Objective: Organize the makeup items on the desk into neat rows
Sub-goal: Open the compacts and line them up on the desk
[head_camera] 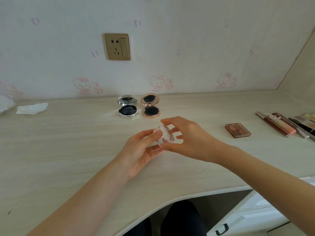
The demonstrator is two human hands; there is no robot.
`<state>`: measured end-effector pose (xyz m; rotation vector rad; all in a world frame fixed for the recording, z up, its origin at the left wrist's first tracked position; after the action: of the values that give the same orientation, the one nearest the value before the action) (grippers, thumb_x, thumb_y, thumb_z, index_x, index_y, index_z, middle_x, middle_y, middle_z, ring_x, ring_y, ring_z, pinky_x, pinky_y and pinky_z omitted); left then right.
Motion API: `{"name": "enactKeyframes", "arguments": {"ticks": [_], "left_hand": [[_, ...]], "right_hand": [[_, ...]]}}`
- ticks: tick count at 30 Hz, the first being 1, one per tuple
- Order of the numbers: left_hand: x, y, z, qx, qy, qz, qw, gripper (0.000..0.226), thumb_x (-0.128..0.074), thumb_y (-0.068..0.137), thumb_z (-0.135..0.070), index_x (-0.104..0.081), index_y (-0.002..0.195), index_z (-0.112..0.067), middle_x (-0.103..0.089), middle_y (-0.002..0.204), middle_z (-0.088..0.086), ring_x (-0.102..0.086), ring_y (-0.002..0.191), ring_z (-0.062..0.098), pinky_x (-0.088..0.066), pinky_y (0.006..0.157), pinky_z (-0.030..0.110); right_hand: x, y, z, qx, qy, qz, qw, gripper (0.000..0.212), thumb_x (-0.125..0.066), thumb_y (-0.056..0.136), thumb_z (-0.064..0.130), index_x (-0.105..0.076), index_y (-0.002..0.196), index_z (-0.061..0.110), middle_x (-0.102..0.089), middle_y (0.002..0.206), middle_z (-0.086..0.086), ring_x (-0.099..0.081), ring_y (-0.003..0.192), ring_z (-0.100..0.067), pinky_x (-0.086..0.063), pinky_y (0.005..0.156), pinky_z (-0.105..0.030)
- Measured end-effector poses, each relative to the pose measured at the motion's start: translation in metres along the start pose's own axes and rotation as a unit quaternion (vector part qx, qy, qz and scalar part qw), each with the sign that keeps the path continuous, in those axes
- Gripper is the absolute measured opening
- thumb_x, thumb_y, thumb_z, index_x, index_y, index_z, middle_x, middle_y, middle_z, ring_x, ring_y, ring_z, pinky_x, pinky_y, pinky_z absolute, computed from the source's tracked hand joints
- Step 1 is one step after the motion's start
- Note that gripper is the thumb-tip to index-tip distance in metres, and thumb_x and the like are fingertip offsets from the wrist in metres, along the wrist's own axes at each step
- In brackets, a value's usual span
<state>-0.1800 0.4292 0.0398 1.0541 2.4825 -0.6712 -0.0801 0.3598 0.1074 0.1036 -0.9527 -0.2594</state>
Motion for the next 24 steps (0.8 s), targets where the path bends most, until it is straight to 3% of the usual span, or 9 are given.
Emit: {"name": "enactKeyframes", "arguments": {"ticks": [6, 12, 16, 21, 24], "left_hand": [[0.001, 0.0, -0.003, -0.031, 0.03, 0.001, 0.999, 0.049, -0.072, 0.071, -0.017, -0.06, 0.116, 0.0, -0.069, 0.109, 0.02, -0.068, 0.098, 0.032, -0.057, 0.086, 0.038], [0.0, 0.0, -0.007, -0.065, 0.034, 0.016, 0.997, 0.045, -0.07, 0.071, -0.013, -0.059, 0.112, 0.003, -0.071, 0.103, 0.02, -0.07, 0.092, 0.029, -0.058, 0.08, 0.032], [0.0, 0.001, -0.013, -0.091, 0.081, 0.03, 0.992, 0.046, -0.07, 0.071, -0.013, -0.058, 0.114, 0.001, -0.072, 0.103, 0.016, -0.069, 0.096, 0.028, -0.057, 0.084, 0.03], [0.006, 0.002, -0.013, -0.102, 0.148, 0.046, 0.983, 0.052, -0.076, 0.068, -0.009, -0.059, 0.117, -0.001, -0.069, 0.11, 0.018, -0.066, 0.103, 0.035, -0.053, 0.093, 0.041], [0.009, 0.002, -0.015, -0.119, 0.202, 0.042, 0.971, 0.049, -0.083, 0.067, -0.011, -0.063, 0.112, -0.004, -0.072, 0.106, 0.015, -0.068, 0.1, 0.035, -0.048, 0.098, 0.047]], "right_hand": [[0.005, 0.001, -0.002, -0.036, 0.023, -0.023, 0.999, 0.059, -0.076, 0.073, 0.046, -0.054, 0.124, 0.025, -0.058, 0.114, 0.014, -0.06, 0.097, -0.002, -0.055, 0.082, -0.022], [0.008, 0.003, 0.0, -0.032, 0.035, -0.01, 0.999, 0.062, -0.079, 0.071, 0.042, -0.057, 0.126, 0.024, -0.059, 0.116, 0.013, -0.058, 0.101, -0.004, -0.055, 0.082, -0.022], [0.009, 0.005, 0.003, -0.017, 0.009, -0.004, 1.0, 0.064, -0.079, 0.072, 0.042, -0.056, 0.128, 0.023, -0.058, 0.117, 0.01, -0.057, 0.101, -0.005, -0.054, 0.083, -0.022], [0.01, 0.008, 0.011, 0.018, -0.057, 0.038, 0.997, 0.064, -0.076, 0.073, 0.045, -0.057, 0.129, 0.021, -0.062, 0.115, 0.005, -0.057, 0.102, -0.008, -0.052, 0.087, -0.03], [0.008, 0.009, 0.018, 0.036, -0.104, 0.079, 0.991, 0.055, -0.072, 0.076, 0.047, -0.062, 0.118, 0.014, -0.066, 0.106, -0.001, -0.058, 0.099, -0.017, -0.051, 0.085, -0.038]]}}
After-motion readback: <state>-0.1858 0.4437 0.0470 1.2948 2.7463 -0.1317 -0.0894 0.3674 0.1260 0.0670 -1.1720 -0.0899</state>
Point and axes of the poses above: each hand's wrist, its own y-axis towards the middle knuckle, its own x-axis out of the back of the hand, z = x × y, the point moved 8 cm from there along y, towards the middle knuckle
